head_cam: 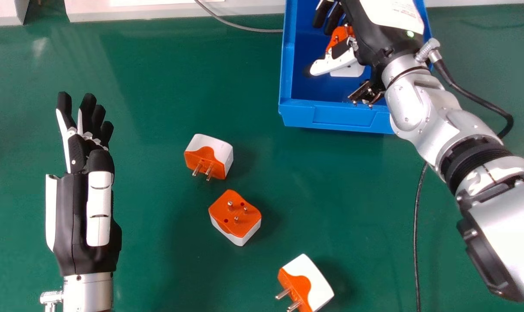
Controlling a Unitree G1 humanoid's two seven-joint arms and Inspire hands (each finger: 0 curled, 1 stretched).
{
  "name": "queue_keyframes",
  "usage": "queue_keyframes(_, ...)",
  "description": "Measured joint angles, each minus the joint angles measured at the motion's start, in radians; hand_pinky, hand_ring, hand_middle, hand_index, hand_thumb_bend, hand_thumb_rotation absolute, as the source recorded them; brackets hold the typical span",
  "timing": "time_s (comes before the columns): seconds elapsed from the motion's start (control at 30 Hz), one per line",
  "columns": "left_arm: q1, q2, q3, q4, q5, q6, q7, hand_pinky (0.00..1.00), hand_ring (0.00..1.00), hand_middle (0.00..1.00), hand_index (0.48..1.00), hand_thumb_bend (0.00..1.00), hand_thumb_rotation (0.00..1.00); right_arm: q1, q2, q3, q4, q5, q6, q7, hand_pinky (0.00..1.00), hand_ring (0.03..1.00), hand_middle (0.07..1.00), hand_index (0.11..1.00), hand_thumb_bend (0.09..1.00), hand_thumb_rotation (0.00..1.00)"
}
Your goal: Pick all objects and put in blue box
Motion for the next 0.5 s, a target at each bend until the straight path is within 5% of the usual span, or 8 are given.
queue_keyframes(0.47,0.002,0.000,-0.001,-0.001,-0.003,0.001,-0.003,1.00,1.00,1.00,0.918,0.56,0.88,0.000,0.006,0.014,0.002,-0.019,0.026,0.077,0.34,0.420,0.493,0.511,0.500,0.00)
queue_keyframes(0.5,0.002,0.000,-0.001,-0.001,-0.003,0.001,-0.003,1.00,1.00,1.00,0.912,0.55,0.88,0.000,0.006,0.014,0.002,-0.019,0.025,0.083,0.41,0.497,0.565,0.568,0.581,0.01)
